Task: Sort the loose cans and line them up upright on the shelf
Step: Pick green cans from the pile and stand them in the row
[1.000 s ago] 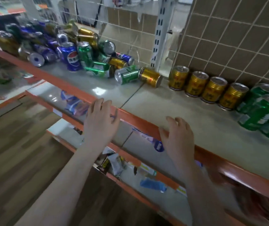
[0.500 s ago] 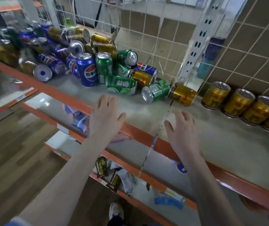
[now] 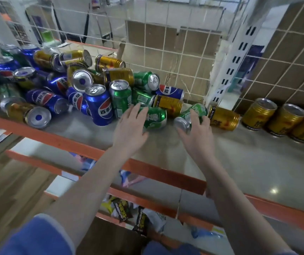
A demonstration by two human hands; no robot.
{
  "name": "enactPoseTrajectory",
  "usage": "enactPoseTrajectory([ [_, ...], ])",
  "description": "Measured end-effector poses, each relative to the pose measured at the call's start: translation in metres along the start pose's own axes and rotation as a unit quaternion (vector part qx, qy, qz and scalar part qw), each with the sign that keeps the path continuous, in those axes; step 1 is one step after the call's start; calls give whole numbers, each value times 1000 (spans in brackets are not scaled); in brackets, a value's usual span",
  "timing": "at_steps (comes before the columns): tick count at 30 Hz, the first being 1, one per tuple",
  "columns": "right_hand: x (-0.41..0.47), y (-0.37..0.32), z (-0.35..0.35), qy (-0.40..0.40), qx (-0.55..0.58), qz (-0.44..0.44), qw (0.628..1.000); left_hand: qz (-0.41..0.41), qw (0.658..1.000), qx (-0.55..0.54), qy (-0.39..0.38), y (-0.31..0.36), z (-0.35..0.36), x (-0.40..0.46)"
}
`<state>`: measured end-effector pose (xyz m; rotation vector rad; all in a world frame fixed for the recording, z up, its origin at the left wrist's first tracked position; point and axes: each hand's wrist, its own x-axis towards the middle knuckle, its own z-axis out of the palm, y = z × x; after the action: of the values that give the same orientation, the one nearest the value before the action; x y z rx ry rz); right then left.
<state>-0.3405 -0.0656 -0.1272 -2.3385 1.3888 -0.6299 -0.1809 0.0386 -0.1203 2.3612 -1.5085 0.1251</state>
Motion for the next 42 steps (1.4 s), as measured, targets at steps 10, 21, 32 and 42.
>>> enactPoseTrajectory([
  [10, 4, -19, 19, 81, 64, 75, 992, 73, 997, 11, 6, -36, 9, 20],
  [21, 0, -19, 16, 97, 143, 109, 979, 83, 995, -48, 29, -49, 8, 14],
  [32, -20, -14, 15, 103, 185, 86, 974, 43, 985, -169, 13, -61, 9, 2],
  [42, 28, -15, -14, -20, 68, 171, 983, 55, 998, 3, -33, -37, -4, 34],
])
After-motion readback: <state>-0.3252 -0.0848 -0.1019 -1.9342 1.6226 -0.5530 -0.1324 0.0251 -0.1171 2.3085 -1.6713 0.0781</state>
